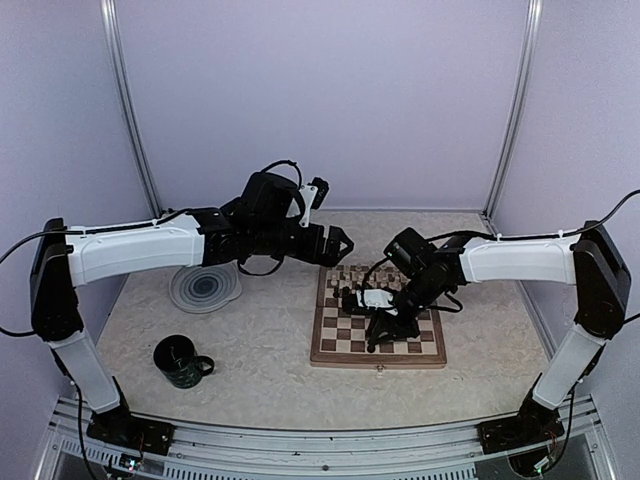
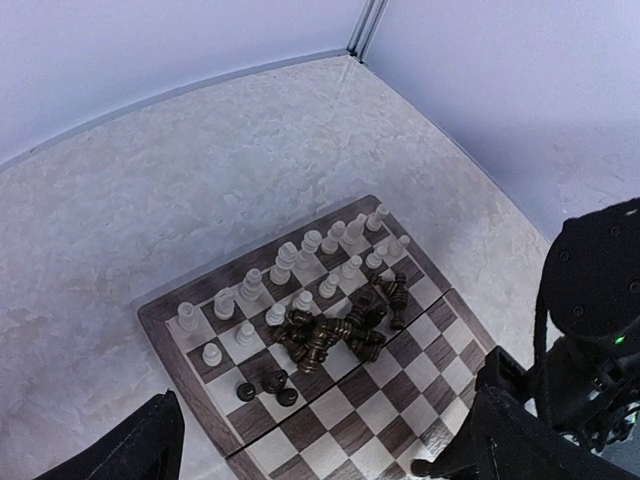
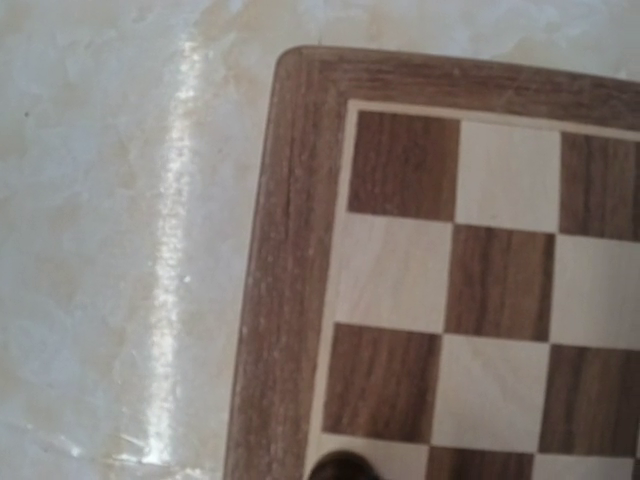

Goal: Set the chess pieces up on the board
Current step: Place the king on e8, then pick up the knight from the chessboard.

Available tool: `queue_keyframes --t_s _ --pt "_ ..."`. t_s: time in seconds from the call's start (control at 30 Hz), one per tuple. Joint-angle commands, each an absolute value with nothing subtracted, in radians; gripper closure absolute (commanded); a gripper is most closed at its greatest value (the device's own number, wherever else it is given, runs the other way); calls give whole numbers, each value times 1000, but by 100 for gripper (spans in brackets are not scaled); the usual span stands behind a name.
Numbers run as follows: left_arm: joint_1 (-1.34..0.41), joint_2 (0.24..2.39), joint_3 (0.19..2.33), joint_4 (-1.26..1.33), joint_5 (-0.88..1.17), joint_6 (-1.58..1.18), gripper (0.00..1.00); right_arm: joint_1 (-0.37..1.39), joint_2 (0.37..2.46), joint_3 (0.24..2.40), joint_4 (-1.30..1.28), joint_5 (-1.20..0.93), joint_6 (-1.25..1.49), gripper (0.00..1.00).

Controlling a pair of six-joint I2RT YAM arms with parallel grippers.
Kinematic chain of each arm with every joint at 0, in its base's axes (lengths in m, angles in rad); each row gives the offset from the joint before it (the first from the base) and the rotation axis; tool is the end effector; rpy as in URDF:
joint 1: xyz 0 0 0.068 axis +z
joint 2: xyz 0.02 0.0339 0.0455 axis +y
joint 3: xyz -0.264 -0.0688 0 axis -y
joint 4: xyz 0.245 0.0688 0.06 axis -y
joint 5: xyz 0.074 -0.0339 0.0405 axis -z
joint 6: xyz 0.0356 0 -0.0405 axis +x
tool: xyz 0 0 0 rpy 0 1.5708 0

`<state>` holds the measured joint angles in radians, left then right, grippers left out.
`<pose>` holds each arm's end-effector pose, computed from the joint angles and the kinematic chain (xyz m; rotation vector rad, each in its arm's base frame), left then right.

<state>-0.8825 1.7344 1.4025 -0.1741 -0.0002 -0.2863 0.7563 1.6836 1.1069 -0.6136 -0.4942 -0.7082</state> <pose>0.2605 -0.3167 0.2977 0.6332 2.0611 -0.7006 0.2262 0.2366 0.1947 -1.8985 1.9161 0.6919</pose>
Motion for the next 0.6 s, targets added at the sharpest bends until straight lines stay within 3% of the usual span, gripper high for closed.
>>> queue_keyframes --t_s 0.0,0.13,0.33,0.57 --pt "-873 1750 1465 -143 69 -521 1 767 1668 1095 -603 -476 -712 81" --pt "-869 1731 1464 -37 165 -726 1 767 1672 1106 -625 -477 -714 80" --pt "-895 1678 1478 79 108 -945 1 767 1604 1150 -683 -516 -710 57" --pt "-942 1643 1597 63 128 -1095 1 700 1534 1222 -733 -573 -683 54"
